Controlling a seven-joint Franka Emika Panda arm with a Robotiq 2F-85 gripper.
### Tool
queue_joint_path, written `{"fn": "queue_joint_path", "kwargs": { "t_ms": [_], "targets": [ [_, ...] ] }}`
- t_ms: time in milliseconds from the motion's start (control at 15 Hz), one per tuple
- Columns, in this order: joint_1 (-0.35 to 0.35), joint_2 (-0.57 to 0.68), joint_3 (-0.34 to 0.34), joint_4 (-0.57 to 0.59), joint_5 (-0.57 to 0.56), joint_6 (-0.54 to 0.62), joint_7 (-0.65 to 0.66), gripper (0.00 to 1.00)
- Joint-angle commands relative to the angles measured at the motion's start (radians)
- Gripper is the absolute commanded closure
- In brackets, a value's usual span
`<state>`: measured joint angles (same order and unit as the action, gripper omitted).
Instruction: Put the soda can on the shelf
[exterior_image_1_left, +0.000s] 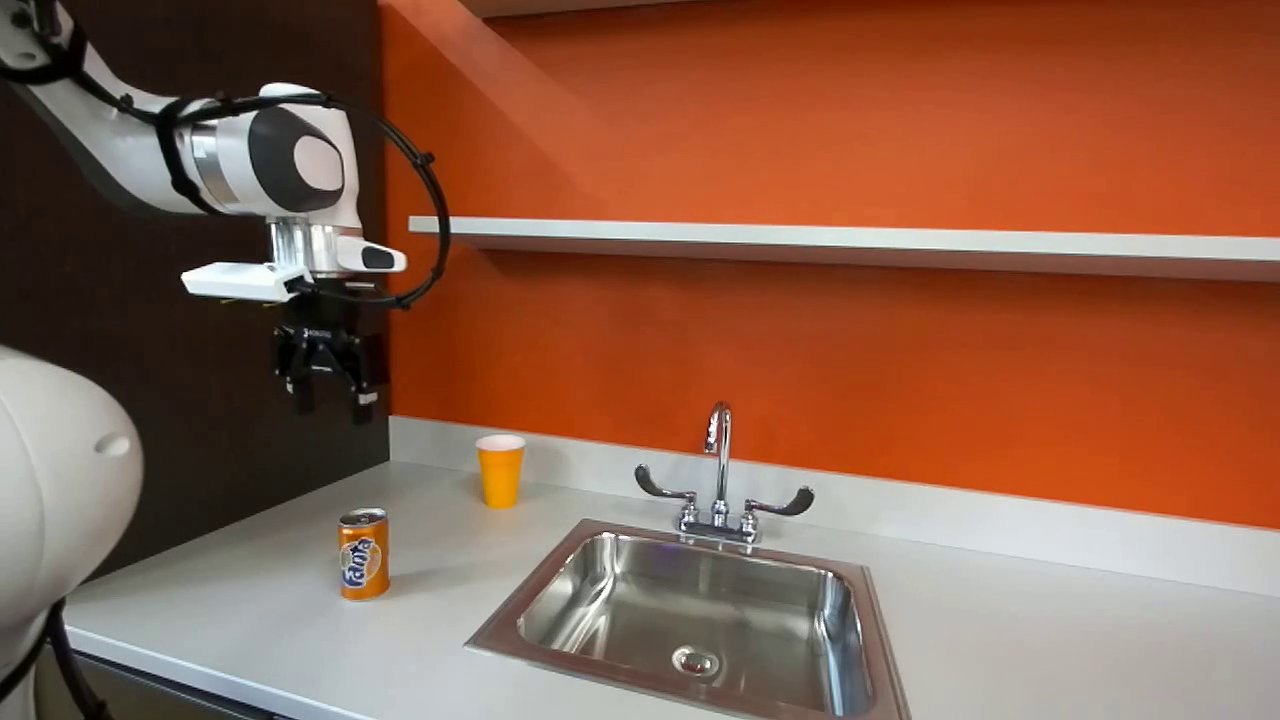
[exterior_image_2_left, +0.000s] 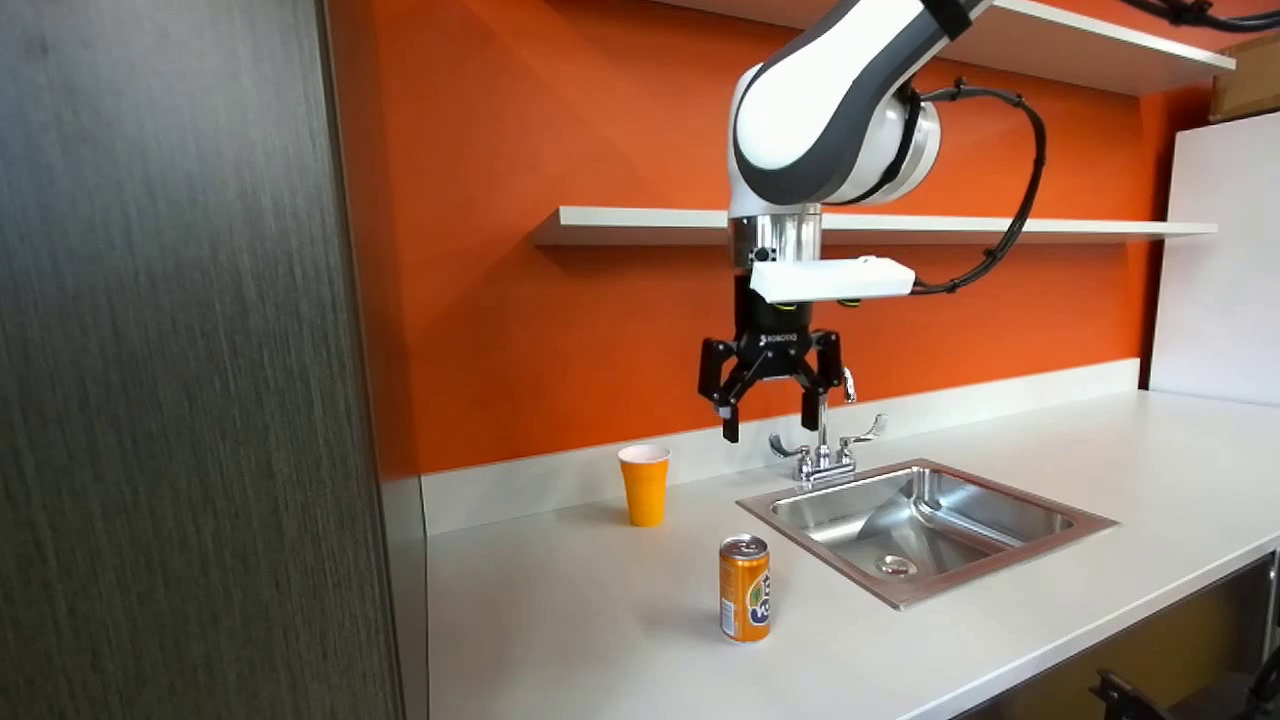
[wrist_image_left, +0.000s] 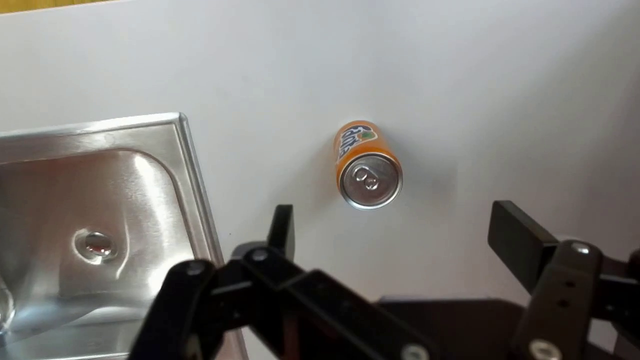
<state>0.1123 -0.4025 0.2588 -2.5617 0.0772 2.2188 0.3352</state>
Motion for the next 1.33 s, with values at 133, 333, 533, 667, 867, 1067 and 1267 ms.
{"fn": "queue_joint_path", "kwargs": {
  "t_ms": [133,333,533,667,867,1067,1267],
  "targets": [
    [0.025,0.001,-0.018,-0.042,0.033,0.020,0.016,0.00],
    [0.034,0.002,-0.012,-0.091,0.072,0.074,0.042,0.00],
    [0.046,0.011,0.000,-0.142,0.090,0.132,0.049,0.00],
    [0.049,0.014,0.008,-0.170,0.074,0.161,0.055,0.00],
    [0.052,0.027,0.017,-0.199,0.057,0.202,0.061,0.00],
    [0.052,0.064,0.029,-0.209,0.032,0.231,0.062,0.00],
    [0.049,0.108,0.039,-0.211,0.004,0.262,0.065,0.00]
  ]
}}
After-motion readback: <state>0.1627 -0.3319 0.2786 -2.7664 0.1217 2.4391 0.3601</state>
